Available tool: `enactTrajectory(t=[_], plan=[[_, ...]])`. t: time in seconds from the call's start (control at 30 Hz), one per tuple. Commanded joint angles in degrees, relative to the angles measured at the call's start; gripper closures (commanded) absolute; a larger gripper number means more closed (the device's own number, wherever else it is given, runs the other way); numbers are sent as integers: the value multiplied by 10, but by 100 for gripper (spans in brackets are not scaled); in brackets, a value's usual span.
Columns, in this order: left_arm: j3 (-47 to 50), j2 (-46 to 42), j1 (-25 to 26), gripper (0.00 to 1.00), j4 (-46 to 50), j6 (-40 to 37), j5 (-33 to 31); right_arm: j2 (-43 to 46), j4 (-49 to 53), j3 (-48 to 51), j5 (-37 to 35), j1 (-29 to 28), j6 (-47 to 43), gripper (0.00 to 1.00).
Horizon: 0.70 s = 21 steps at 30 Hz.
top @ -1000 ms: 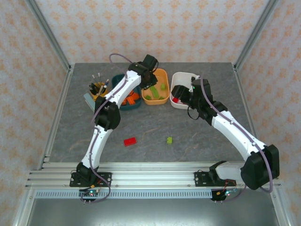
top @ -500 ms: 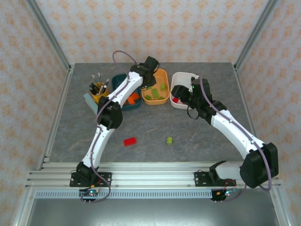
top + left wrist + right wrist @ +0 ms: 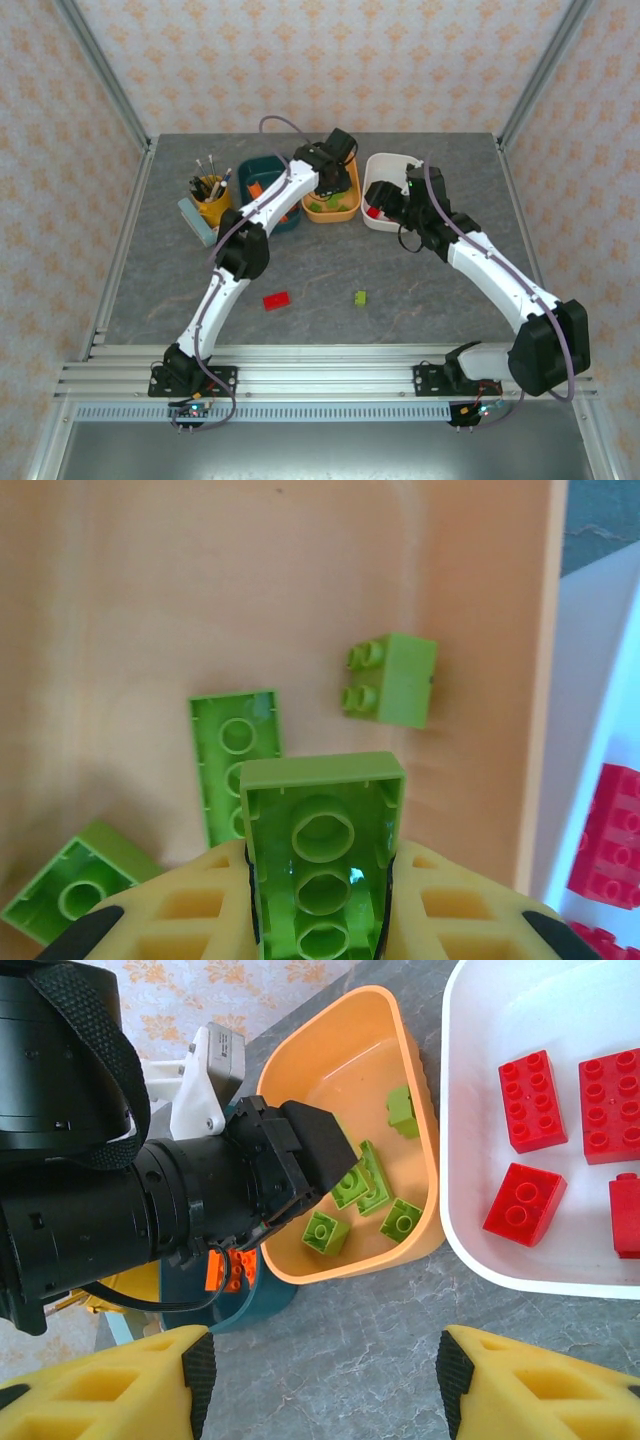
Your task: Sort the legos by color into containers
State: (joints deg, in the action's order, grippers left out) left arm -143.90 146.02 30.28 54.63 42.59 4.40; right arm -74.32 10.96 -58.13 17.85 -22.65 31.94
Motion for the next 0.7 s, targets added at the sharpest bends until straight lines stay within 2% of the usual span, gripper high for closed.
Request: enactTrajectory(t=[0.0,0.4,0.67], plan=[[-2,18,2,82,-21,14,26,-1,4,-3,3,4,-1,38],[2,42,7,78,-9,24,66,8,-7,11,-13,7,9,38],[1,23,7,58,10,20,47,4,-9,11,-8,9,14,38]])
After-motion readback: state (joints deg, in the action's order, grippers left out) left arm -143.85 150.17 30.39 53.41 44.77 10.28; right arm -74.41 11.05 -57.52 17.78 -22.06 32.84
